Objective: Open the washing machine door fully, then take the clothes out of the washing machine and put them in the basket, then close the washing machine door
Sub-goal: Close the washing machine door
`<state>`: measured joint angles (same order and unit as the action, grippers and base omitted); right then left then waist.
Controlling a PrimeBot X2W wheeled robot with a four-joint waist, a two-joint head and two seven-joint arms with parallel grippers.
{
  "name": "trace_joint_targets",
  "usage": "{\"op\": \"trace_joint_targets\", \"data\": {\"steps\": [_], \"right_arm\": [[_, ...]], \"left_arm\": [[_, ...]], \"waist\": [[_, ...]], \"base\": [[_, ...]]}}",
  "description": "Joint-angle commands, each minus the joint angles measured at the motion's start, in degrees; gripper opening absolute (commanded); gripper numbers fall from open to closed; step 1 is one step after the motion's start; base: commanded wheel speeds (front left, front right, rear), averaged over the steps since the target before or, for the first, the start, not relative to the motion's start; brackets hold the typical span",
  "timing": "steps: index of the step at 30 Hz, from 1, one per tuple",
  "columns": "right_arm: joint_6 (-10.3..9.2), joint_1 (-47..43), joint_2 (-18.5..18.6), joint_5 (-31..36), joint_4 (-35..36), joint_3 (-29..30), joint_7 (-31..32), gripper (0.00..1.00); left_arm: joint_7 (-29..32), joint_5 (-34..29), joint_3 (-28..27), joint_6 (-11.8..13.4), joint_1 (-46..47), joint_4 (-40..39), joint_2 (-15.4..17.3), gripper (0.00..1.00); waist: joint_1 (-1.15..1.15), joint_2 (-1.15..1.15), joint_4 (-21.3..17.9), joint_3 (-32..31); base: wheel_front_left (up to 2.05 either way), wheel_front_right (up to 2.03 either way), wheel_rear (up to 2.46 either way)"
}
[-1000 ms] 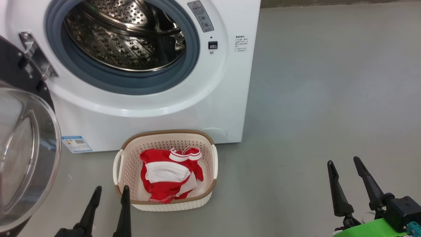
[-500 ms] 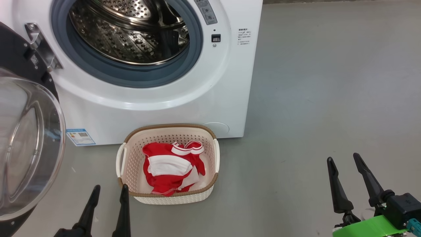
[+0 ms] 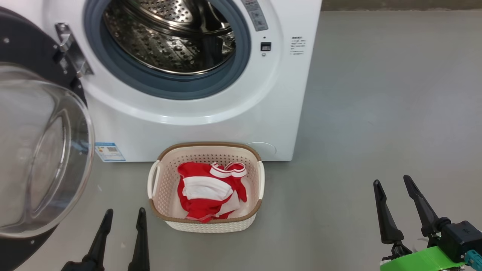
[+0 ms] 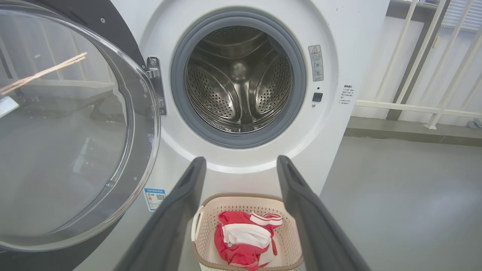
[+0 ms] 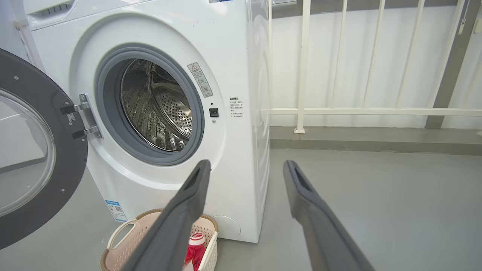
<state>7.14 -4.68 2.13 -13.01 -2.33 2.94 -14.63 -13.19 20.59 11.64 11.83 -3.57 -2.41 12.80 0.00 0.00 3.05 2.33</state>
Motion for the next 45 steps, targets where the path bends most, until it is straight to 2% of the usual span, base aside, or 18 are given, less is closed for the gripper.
{"op": "trace_joint_targets", "data": {"steps": [1, 24, 45], "right_arm": [[0.35, 1.56, 0.75, 0.5, 1.57, -1.49, -0.37, 1.0], [0.35, 0.6, 0.75, 0.75, 2.37, -3.68, -0.37, 1.0], [0.35, 0.99, 0.75, 1.04, 2.81, -6.05, -0.36, 1.0]], "left_arm": [[-0.27, -0.96, -1.77, 0.39, 2.19, -1.81, 1.03, 1.0], [1.71, -1.69, -1.68, 2.59, 0.72, -4.95, 2.47, 1.0], [3.61, -2.14, -2.3, 5.53, -0.92, -6.91, 3.11, 1.0]], "waist": [[0.0, 0.0, 1.23, 0.05], [0.0, 0.0, 16.82, -2.67], [0.0, 0.0, 25.06, -2.99]], "base": [[0.0, 0.0, 0.0], [0.0, 0.0, 0.0], [0.0, 0.0, 0.0]]}}
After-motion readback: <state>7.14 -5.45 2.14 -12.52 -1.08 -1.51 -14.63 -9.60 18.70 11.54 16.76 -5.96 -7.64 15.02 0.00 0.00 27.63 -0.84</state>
